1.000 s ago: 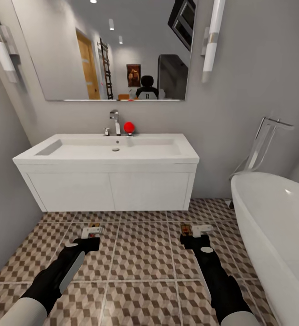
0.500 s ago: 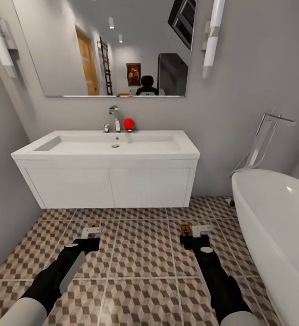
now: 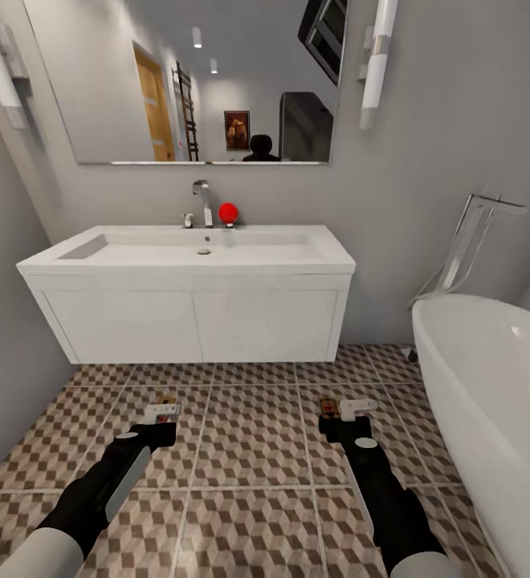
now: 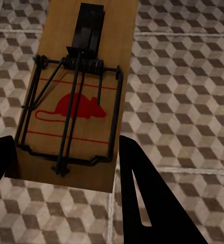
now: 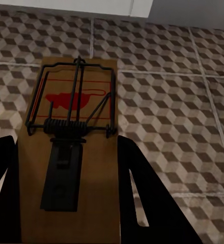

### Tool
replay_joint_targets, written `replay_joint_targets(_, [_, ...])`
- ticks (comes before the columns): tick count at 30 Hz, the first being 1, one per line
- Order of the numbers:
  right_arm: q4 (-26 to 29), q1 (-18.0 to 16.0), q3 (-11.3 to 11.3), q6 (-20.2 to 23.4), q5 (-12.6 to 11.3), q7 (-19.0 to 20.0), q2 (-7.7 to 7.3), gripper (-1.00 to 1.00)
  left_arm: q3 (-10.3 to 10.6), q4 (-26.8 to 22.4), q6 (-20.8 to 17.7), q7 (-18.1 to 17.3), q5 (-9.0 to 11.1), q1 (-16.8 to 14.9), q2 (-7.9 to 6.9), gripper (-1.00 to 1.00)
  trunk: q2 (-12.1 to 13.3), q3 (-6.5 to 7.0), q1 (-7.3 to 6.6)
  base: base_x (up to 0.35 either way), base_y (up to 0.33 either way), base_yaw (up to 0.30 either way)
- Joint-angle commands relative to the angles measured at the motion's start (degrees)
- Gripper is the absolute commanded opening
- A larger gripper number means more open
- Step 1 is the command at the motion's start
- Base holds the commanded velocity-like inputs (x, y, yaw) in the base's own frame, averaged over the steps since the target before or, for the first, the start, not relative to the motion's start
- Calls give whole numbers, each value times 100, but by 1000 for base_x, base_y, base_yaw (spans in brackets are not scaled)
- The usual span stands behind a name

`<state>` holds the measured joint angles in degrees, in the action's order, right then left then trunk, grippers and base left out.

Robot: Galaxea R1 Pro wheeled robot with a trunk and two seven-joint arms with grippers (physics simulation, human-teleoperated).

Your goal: Take the four mousetraps from the cabinet in the bathroom and place them on the bathroom floor. Make sure all four end up on the same floor surface, and ensure that at least two of them are either under or directly next to the same bathroom sink.

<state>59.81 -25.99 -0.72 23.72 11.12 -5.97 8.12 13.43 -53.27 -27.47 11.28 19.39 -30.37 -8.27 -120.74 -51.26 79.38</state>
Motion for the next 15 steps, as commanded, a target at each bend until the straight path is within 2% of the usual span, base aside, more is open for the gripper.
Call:
replay_joint_targets(1, [6,-3,-7,32,31,-1,5,-100,29,-7,-21,58,38,-4,-8,-100,-44,-24,22,0,0,0])
replay_joint_targets(15, [4,-3,-7,33,31,-1,5,-100,29,0,-18,58,38,-4,-8,-100,-606,-275,329,0,0,0])
